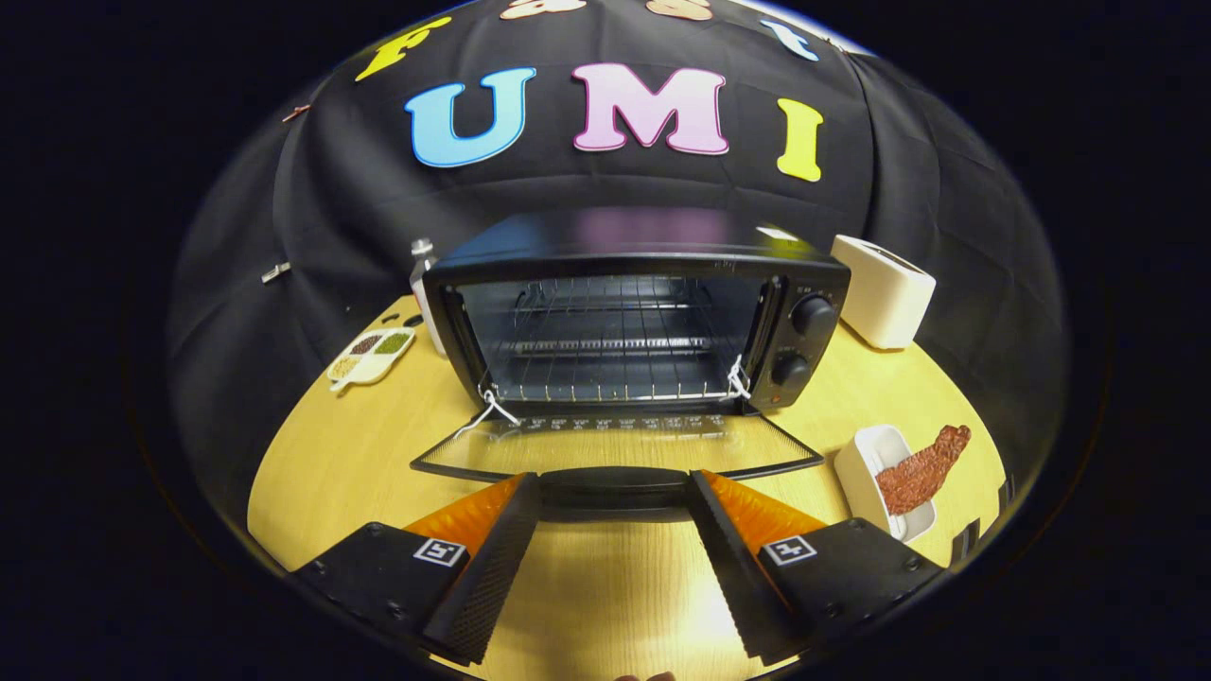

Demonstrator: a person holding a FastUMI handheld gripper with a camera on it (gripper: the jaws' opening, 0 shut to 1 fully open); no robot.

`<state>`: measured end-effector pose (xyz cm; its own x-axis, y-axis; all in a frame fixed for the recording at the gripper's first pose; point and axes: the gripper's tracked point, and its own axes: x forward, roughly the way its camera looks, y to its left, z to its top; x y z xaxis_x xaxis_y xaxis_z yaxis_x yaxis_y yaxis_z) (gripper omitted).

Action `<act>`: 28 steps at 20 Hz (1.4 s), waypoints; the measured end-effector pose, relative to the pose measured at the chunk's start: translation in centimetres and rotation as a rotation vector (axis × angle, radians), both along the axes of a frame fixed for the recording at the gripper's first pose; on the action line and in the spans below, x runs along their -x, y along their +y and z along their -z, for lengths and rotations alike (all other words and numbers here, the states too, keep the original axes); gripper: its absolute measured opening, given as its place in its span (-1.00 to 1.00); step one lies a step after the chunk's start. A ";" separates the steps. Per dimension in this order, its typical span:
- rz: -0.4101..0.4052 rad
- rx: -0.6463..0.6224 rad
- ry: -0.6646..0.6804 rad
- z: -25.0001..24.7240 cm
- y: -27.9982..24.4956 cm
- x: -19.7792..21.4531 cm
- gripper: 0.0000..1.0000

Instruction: Open the toaster oven, put the food inside, and close the toaster oven door.

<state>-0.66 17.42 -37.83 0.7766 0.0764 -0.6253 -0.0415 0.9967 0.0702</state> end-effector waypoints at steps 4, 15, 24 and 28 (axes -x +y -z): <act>-0.039 0.010 0.098 3.0 0.2 2.0 0.95; -0.147 -0.008 0.071 0.4 -2.8 3.6 0.97; -0.228 -0.061 -0.053 -9.5 -9.2 3.7 0.97; -0.269 -0.081 0.046 -10.6 -13.6 4.6 0.97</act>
